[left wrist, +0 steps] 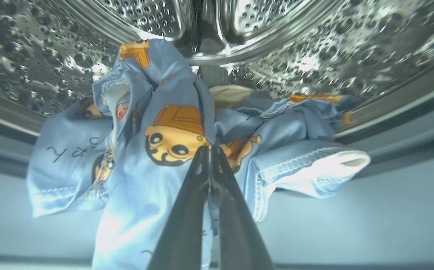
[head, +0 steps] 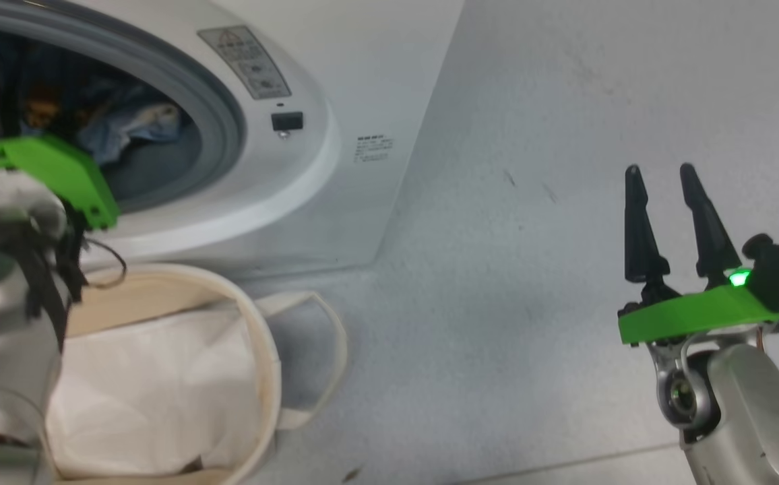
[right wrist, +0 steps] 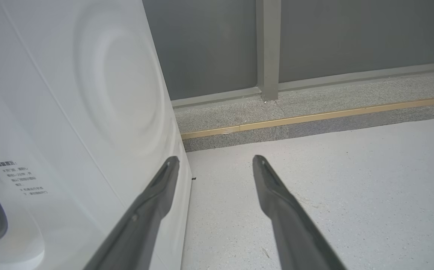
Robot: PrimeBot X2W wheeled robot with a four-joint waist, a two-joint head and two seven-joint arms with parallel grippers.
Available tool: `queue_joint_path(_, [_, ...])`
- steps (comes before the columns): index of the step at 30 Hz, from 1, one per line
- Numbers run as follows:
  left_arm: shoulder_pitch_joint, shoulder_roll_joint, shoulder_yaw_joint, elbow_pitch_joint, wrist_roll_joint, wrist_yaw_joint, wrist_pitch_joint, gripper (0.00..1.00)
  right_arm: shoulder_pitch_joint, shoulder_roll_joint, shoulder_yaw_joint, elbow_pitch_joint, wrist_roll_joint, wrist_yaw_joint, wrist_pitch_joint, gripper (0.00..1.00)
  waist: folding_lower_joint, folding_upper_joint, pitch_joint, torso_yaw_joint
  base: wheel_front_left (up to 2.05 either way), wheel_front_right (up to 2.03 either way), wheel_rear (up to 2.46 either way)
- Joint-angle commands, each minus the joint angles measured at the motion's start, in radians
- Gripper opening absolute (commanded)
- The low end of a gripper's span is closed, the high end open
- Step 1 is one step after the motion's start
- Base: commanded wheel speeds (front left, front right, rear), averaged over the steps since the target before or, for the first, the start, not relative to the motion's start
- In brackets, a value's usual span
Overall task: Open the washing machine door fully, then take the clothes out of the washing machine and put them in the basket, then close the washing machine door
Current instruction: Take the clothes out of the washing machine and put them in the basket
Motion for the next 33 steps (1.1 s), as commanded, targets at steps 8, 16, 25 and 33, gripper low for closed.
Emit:
queue_joint_path(8, [0.178,0.005,0.036,-0.069,-0.059,-0.071,-0.166,0.0,0.063,-0.027,0.032,0.004,-0.005,0.001,-0.012,1.0,0.0,0.0,-0.154,0.045,0.0,0.0,0.0])
queue_joint_path(16, [0.354,0.014,0.04,-0.26,-0.083,-0.082,-0.194,0.0,0.102,-0.03,0.03,0.019,-0.006,0.001,-0.012,1.0,0.0,0.0,-0.228,0.085,0.0,0.0,0.0])
queue_joint_path(25, [0.726,0.058,0.106,-0.794,-0.09,-0.048,-0.195,0.0,0.133,-0.026,0.039,0.027,-0.007,0.001,-0.012,1.0,0.0,0.0,-0.285,0.127,0.0,0.0,0.0])
queue_joint_path(33, [1.016,0.091,0.126,-1.207,-0.112,0.051,-0.097,0.0,0.139,-0.03,0.048,0.031,-0.007,0.001,-0.012,1.0,0.0,0.0,-0.306,0.152,0.0,0.0,0.0])
